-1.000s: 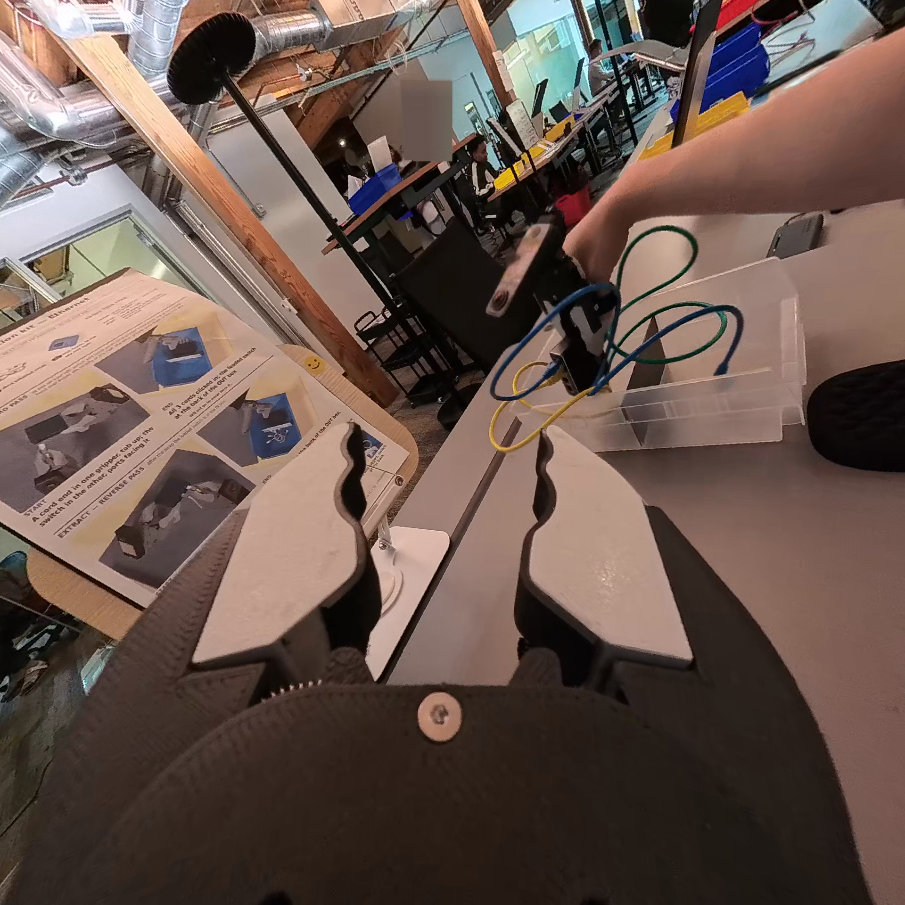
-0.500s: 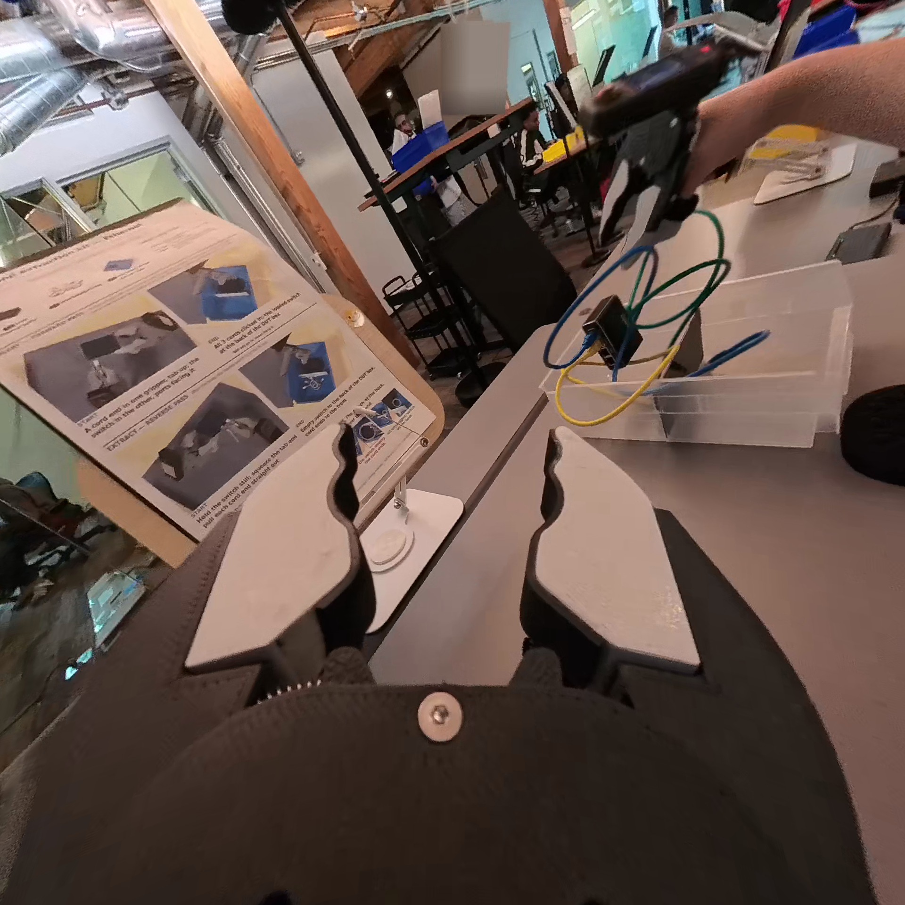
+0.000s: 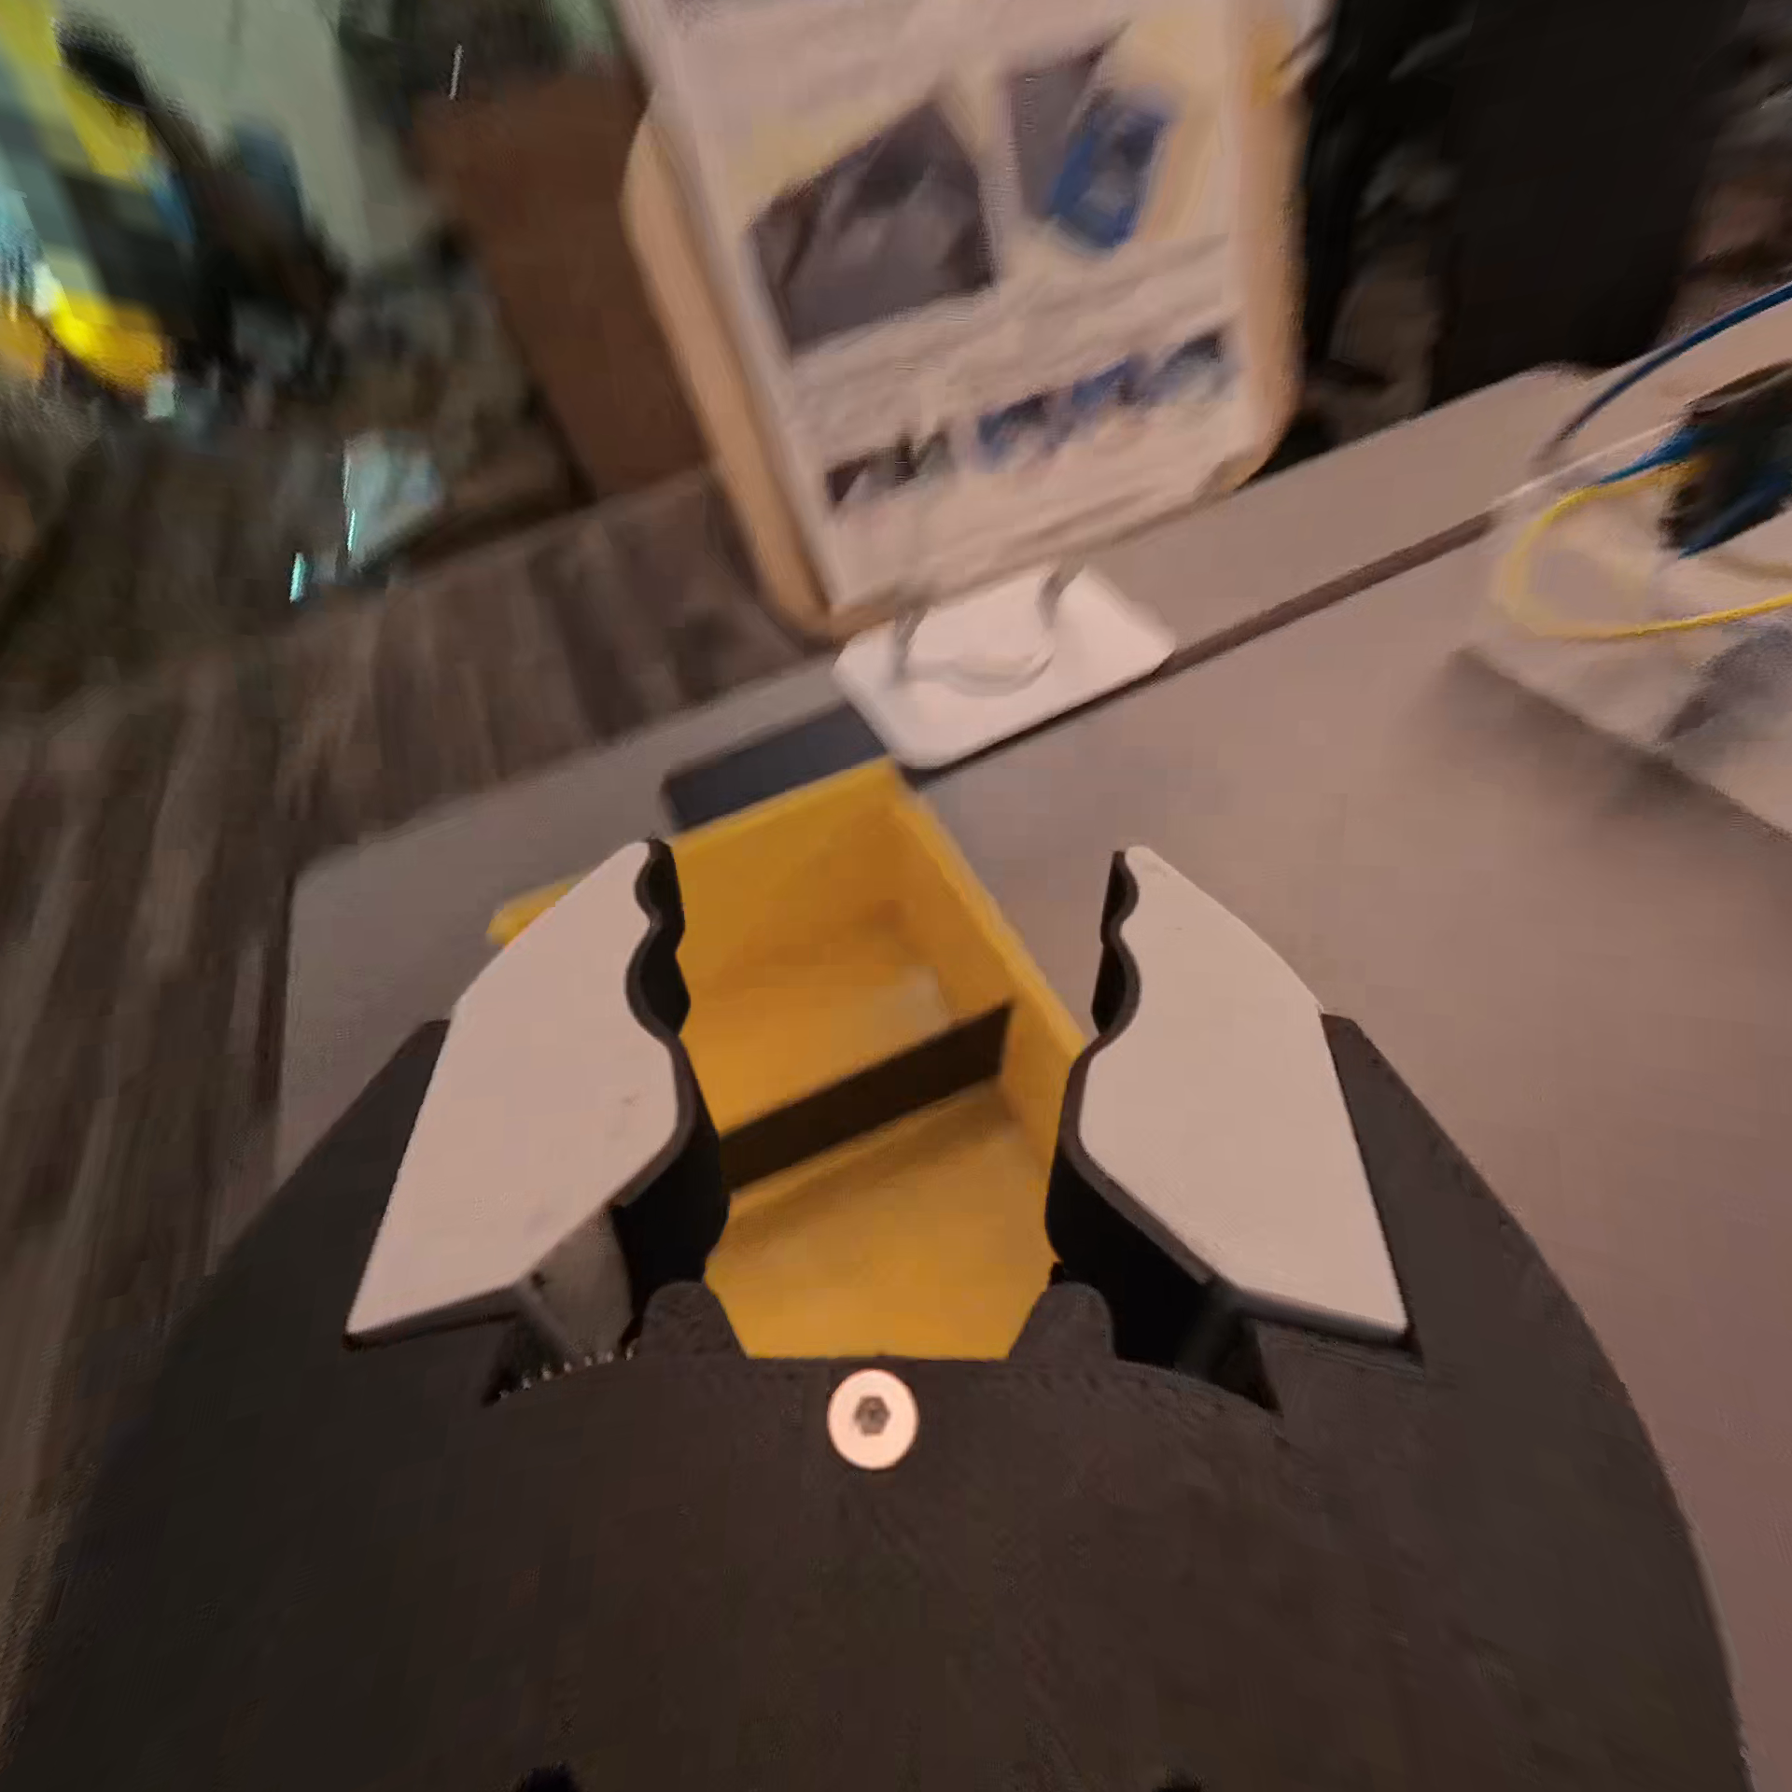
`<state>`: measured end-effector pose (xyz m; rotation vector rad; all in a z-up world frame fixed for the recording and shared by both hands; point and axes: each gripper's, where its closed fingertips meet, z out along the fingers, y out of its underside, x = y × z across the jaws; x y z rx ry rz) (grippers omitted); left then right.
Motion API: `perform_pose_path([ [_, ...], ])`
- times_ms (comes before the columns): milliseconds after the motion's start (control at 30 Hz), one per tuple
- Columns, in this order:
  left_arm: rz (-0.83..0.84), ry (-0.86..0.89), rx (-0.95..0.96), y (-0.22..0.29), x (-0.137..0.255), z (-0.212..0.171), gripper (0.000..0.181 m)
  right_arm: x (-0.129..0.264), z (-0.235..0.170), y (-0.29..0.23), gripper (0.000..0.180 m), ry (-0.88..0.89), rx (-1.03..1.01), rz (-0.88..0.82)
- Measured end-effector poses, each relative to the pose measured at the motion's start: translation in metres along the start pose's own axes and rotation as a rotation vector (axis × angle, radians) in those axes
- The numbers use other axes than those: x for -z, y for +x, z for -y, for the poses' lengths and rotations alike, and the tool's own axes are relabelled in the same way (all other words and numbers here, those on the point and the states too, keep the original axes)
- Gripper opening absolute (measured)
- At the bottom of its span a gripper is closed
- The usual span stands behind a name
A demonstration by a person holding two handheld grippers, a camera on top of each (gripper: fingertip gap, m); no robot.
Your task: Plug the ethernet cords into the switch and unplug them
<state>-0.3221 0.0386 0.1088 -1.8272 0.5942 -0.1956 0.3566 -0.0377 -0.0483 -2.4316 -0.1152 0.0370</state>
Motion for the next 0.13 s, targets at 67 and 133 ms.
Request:
perform_pose_path([
  [67, 0.079, -0.177, 0.106, -0.039, 0.006, -0.041, 0.084, -0.016, -0.018, -0.01, 0.061, -0.047, -0.055, 0.052],
  [133, 0.105, -0.303, 0.199, -0.063, 0.014, -0.08, 0.085, -0.029, -0.034, -0.015, 0.051, -0.092, -0.067, 0.044],
])
